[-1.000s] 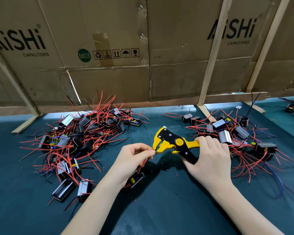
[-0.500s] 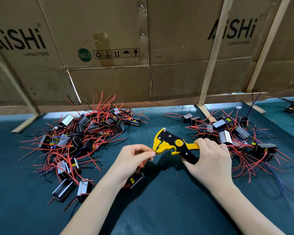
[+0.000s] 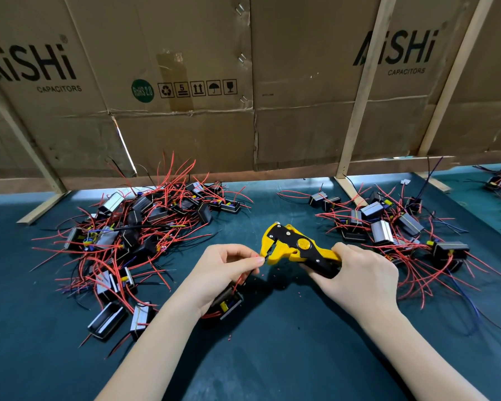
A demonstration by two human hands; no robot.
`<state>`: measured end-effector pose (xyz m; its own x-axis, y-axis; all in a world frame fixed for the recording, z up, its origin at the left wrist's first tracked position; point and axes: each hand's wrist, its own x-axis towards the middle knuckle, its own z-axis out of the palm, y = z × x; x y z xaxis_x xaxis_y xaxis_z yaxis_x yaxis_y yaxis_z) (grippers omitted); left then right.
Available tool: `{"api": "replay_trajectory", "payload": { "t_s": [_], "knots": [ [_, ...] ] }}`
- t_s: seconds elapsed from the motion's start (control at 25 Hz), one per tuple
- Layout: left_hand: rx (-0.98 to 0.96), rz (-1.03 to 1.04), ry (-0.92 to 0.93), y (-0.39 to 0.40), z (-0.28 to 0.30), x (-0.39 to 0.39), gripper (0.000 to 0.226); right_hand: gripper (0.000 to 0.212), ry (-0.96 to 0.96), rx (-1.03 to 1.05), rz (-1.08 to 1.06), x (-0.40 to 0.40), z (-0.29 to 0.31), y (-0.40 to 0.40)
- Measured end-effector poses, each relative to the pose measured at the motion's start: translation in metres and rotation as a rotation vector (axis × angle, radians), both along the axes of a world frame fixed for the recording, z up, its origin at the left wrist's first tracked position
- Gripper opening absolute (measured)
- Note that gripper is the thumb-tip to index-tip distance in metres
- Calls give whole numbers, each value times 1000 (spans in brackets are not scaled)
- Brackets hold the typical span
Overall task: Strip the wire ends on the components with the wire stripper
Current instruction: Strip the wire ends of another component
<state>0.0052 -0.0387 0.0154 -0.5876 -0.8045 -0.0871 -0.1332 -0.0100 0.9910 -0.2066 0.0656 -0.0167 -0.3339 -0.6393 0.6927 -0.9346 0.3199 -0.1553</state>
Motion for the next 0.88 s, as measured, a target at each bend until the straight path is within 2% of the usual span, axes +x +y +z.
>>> {"api": "replay_trajectory", "payload": {
  "t_s": [0.28, 0.56, 0.88],
  "knots": [
    [-39, -155, -179, -7, 5, 15, 8, 58, -67, -31, -79, -13, -6, -5],
    [-106, -119, -75, 2, 4, 6, 10, 61, -4, -44, -72, -6, -10, -8],
    [-89, -27, -73, 4, 4, 2, 4, 62, 53, -47, 7, 0, -9, -6]
  ]
}}
